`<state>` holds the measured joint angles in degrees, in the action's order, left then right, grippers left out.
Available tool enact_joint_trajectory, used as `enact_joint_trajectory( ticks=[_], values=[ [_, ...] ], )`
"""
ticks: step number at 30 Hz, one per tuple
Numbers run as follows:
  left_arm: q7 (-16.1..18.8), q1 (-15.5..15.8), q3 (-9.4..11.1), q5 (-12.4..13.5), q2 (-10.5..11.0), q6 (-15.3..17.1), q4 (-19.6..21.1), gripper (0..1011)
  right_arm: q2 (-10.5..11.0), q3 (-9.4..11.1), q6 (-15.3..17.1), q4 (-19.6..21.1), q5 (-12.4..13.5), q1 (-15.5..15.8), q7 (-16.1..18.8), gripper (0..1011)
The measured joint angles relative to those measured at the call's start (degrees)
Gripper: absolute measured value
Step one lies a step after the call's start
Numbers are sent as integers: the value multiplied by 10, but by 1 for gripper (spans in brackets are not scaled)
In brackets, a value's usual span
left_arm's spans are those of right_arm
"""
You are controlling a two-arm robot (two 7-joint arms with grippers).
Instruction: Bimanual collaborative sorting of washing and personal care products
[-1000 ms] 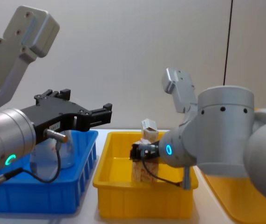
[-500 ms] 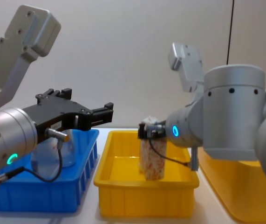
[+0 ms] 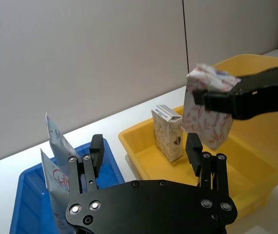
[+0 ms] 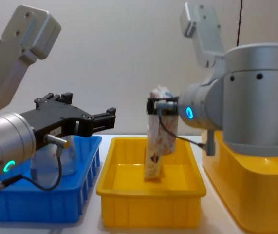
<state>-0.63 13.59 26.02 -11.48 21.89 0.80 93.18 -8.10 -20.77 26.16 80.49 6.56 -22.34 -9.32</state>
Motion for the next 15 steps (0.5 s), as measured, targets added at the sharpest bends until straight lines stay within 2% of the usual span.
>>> enact_joint_trajectory(
  ticks=[5, 15],
  values=[
    [0, 0, 0, 0, 0, 0, 0, 1001, 16, -5, -14, 35, -14, 12, 3, 372],
    [0, 0, 0, 0, 0, 0, 0, 1001, 54, 0, -34, 101, -38, 31, 5, 372]
  ],
)
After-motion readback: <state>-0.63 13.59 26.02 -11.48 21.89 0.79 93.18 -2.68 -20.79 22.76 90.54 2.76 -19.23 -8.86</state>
